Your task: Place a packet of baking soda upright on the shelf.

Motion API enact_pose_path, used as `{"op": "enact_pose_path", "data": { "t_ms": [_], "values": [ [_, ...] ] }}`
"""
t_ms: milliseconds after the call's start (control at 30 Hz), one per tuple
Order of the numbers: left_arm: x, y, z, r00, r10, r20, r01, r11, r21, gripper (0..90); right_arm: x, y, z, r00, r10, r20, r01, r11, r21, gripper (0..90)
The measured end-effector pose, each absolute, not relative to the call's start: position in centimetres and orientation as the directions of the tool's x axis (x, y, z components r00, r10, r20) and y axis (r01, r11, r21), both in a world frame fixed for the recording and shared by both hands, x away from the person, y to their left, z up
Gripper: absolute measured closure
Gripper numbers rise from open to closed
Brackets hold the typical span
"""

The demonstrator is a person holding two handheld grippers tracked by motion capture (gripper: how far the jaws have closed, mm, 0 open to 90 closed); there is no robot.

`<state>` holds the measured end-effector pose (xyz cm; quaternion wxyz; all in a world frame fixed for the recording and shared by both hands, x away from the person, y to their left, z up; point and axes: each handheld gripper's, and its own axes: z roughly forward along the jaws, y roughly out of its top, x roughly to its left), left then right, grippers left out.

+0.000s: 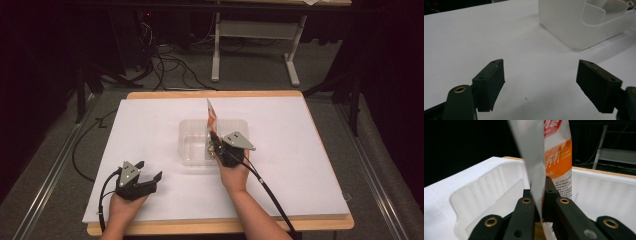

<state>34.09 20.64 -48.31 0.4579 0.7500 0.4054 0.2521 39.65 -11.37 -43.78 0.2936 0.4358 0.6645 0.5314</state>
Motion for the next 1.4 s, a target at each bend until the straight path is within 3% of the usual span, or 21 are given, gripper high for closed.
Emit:
{"op": "enact_pose_path", "data": {
  "t_ms": [33,333,467,600,633,767,1167,1400],
  "values": [
    [34.1,20.7,-48.3,0.544,0.839,0.006,0.378,-0.251,0.891,23.1,39.6,-11.6,-43.4,-0.459,0.885,0.08,0.252,0.043,0.967,77.2],
    [34.2,20.7,-48.3,0.543,0.84,0.008,0.381,-0.254,0.889,23.2,37.4,-12.2,-41.8,-0.474,0.877,0.074,0.224,0.039,0.974,63.3],
    [34.2,20.6,-48.3,0.542,0.84,0.012,0.381,-0.258,0.888,23.3,35.2,-12.8,-41.8,-0.471,0.878,0.086,0.227,0.026,0.973,66.1],
    [34.2,20.6,-48.3,0.543,0.84,0.013,0.382,-0.261,0.887,23.3,33.4,-13.4,-42.7,-0.478,0.873,0.093,0.258,0.038,0.966,76.3],
    [34.2,20.6,-48.3,0.543,0.84,0.015,0.38,-0.262,0.887,23.3,33.2,-13.3,-43.4,-0.493,0.865,0.093,0.294,0.066,0.953,84.5],
    [34.2,20.6,-48.3,0.541,0.841,0.012,0.381,-0.258,0.888,23.2,33.6,-12.8,-44.8,-0.509,0.856,0.089,0.347,0.11,0.931,90.0],
    [34.1,20.7,-48.3,0.541,0.841,0.005,0.382,-0.251,0.89,23.3,35.8,-11.8,-46.2,-0.502,0.863,0.051,0.4,0.179,0.899,90.0],
    [34.2,20.7,-48.3,0.541,0.841,0.0,0.381,-0.245,0.891,23.3,36.8,-11.9,-46.2,-0.511,0.852,0.112,0.423,0.137,0.896,90.0]
  ]
}}
